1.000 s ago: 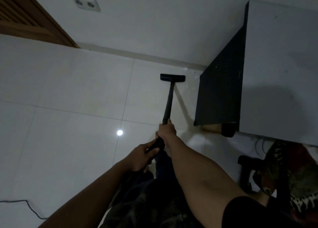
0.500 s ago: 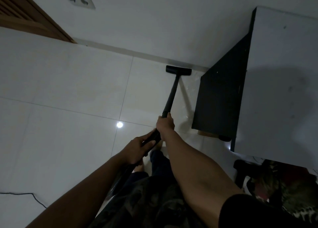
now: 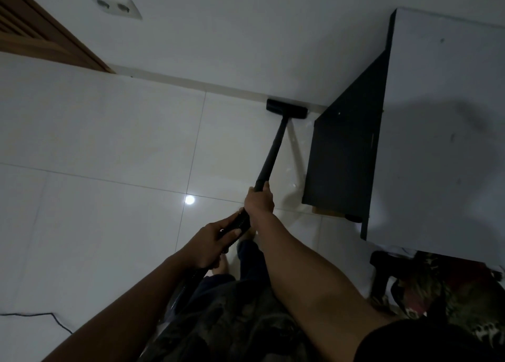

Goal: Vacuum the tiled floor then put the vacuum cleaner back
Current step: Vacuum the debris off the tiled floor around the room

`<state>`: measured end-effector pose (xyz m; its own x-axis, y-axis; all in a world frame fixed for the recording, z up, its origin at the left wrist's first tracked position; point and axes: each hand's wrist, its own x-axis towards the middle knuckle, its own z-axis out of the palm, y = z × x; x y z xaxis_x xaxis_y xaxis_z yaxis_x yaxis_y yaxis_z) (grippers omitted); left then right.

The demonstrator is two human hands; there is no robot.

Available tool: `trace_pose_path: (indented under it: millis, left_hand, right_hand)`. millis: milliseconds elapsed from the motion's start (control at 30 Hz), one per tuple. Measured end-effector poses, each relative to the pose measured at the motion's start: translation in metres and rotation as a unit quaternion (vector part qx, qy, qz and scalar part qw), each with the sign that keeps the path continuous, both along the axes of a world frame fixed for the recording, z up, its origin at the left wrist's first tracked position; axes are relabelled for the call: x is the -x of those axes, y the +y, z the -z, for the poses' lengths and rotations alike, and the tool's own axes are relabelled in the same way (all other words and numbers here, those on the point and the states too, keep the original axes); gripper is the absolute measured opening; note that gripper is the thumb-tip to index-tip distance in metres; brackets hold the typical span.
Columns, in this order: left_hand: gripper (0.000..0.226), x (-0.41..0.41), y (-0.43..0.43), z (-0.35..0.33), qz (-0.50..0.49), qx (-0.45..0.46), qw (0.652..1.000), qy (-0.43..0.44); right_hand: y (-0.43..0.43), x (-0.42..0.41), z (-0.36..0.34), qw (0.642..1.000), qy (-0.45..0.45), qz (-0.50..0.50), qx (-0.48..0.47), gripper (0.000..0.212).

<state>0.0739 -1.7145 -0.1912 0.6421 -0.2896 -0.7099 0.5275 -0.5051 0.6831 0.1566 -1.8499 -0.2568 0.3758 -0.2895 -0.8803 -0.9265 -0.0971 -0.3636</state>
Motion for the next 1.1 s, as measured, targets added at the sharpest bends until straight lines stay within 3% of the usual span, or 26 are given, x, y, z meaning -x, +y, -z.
trace_pose_path:
  millis: [267, 1100]
  left_hand:
    - [0.052, -0.005, -0.012, 0.005, 0.016, -0.010, 1.000, -0.023]
    - [0.046, -0.015, -0.001, 0.003, -0.008, 0.006, 1.000, -0.027]
  right_hand:
    - [-0.009, -0.006, 0.006, 0.999, 0.013, 0.032, 0.008, 0.064]
    - [-0.005, -0.014, 0.007, 0.999, -0.004, -0.025, 0.030, 0.064]
